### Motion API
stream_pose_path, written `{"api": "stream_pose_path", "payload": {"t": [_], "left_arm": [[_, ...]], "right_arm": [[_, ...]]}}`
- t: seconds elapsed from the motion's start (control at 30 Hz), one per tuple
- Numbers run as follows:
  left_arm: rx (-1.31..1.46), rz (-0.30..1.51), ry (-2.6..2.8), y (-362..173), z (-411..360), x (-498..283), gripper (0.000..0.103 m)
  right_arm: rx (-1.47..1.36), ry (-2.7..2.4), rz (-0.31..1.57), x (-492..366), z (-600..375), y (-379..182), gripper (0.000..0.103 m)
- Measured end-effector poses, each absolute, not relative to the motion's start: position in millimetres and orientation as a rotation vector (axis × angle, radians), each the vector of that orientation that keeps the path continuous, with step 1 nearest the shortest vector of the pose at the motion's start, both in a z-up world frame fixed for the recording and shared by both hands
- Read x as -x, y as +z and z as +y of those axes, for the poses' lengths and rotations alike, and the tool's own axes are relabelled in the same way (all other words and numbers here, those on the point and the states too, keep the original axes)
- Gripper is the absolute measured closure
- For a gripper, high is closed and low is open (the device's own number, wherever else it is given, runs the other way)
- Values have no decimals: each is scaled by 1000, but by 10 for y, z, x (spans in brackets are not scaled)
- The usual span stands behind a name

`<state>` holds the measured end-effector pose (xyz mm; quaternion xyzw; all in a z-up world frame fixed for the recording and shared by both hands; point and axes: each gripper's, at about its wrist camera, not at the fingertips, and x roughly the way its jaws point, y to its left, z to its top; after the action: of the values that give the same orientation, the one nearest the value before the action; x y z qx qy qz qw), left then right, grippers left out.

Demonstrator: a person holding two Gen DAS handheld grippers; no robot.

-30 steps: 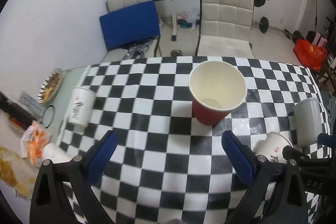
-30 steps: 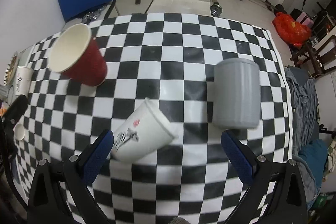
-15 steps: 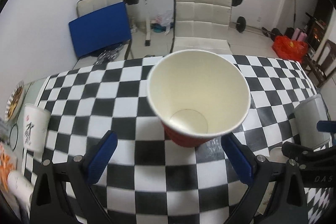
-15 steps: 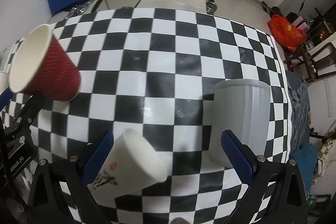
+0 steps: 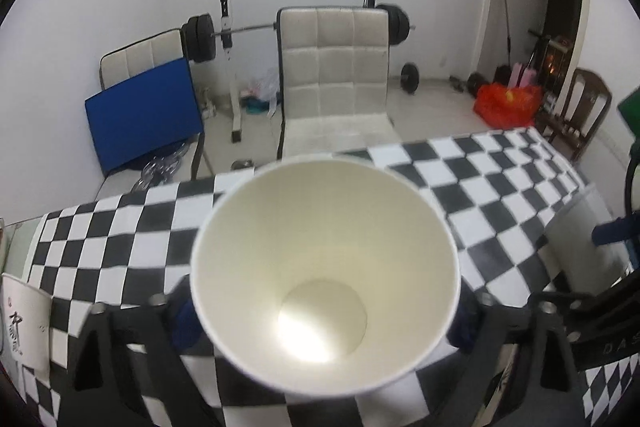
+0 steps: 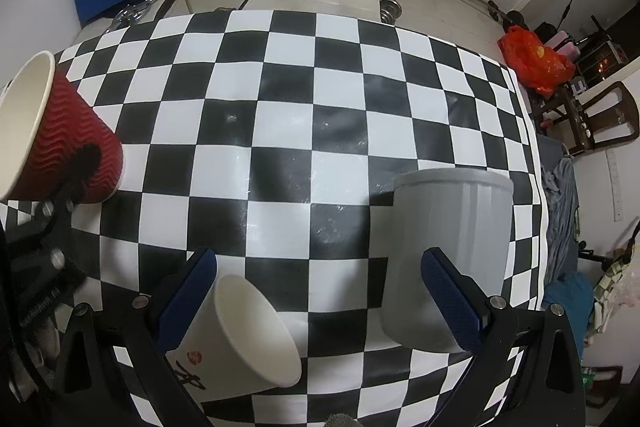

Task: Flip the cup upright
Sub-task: 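Close the left tool on the red cup's rim and lift it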

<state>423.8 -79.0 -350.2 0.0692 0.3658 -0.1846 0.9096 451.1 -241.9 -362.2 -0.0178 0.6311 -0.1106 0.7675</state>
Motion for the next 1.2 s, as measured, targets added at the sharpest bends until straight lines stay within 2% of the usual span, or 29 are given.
{"api": "stream_pose_path", "payload": {"t": [0.57, 0.9, 1.2], "left_arm": [[-124, 740, -390, -3071, -633, -4037, 26], [-167, 829, -389, -2633, -584, -3418, 26], [-206, 955, -369, -2461, -705, -2597, 26]], "right_arm": [[1, -268, 1338, -4446, -2370, -3348, 0], [-15, -250, 1301, -3949, -2200, -2905, 0], [-17, -184, 1329, -3081, -2161, -2747, 0]]}}
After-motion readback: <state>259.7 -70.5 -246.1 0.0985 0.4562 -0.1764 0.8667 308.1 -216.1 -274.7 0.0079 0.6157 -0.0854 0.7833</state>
